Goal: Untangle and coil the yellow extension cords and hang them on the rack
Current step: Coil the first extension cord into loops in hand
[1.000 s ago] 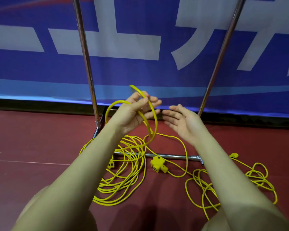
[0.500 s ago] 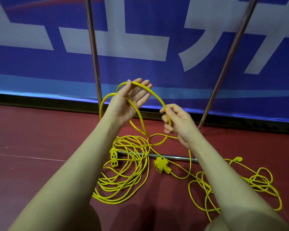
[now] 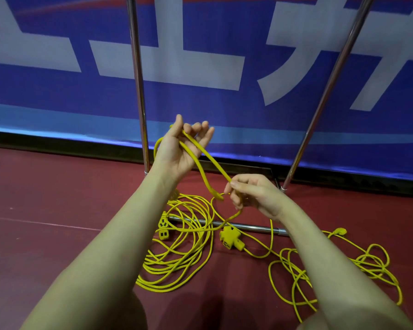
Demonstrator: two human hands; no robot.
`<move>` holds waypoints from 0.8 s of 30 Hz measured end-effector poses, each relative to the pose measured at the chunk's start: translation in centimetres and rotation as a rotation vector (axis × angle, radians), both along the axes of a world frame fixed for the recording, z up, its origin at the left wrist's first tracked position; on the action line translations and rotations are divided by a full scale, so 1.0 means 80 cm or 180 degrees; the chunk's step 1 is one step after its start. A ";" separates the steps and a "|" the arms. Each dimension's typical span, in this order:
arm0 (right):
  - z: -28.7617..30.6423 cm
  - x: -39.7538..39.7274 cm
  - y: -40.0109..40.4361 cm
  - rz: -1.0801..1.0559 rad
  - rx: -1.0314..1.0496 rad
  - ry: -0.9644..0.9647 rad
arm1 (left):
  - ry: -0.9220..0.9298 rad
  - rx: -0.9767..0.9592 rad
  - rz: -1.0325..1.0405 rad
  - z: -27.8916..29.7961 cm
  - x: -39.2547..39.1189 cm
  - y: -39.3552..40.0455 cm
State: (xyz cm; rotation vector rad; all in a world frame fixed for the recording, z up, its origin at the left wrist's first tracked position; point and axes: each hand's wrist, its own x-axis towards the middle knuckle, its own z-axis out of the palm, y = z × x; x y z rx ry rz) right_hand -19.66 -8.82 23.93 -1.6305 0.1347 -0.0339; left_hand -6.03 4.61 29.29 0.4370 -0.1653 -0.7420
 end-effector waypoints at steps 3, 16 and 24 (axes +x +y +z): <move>-0.007 -0.002 -0.008 -0.0176 0.0115 0.0008 | -0.0123 0.0031 0.0043 0.000 -0.002 0.005; 0.015 0.005 0.009 0.0027 0.0311 -0.0277 | -0.0143 0.0220 -0.0171 0.001 -0.014 -0.001; -0.013 -0.001 -0.009 -0.0367 0.0001 0.0054 | 0.0064 0.0237 0.0114 -0.003 0.000 0.003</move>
